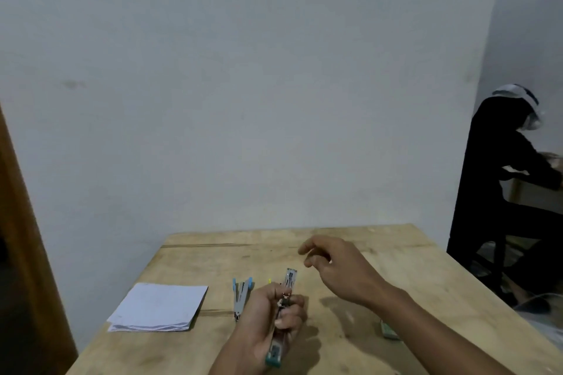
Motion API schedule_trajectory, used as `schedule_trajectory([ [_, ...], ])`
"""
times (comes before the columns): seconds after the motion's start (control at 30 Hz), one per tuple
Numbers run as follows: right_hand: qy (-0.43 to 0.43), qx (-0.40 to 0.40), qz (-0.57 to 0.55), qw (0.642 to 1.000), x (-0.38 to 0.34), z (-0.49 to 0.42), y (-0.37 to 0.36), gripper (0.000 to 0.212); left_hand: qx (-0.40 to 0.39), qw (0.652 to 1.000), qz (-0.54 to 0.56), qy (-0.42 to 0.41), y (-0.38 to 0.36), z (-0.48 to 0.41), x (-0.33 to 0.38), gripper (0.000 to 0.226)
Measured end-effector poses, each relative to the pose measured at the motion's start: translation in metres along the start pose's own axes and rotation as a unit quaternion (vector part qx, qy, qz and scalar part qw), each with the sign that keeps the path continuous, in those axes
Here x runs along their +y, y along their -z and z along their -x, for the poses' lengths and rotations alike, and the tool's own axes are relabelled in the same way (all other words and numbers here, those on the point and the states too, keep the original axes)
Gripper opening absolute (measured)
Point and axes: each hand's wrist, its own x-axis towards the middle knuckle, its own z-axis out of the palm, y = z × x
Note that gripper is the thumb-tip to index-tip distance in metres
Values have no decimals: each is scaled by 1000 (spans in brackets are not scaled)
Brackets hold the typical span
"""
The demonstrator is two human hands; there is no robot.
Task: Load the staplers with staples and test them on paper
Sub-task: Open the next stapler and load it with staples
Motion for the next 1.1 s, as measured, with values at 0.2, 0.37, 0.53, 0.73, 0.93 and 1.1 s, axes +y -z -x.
schedule_trajectory([
  [0.2, 81, -24, 200, 976, 26, 0, -9, 46, 13, 998, -53, -32, -4, 3, -4, 13],
  [0.37, 176, 19, 294, 939, 30, 1, -3, 46, -7, 996, -85, -34, -2, 2, -4, 41],
  [0.53, 235, 40, 307, 921, 37, 7, -7, 46, -41, 990, -124, -48, -6, 9, -5, 60],
  [0.73, 197, -6, 188, 962, 35, 13, -9, 55, -15, 991, -121, -53, -3, 6, -5, 61],
  [0.93, -262, 75, -397, 876, 26, 19, -11, 25, 105, 899, -382, -186, -11, 0, -14, 51],
  [1.1, -379, -19, -676, 631, 30, 21, -18, 59, 102, 396, -850, -332, -21, 1, -28, 58],
])
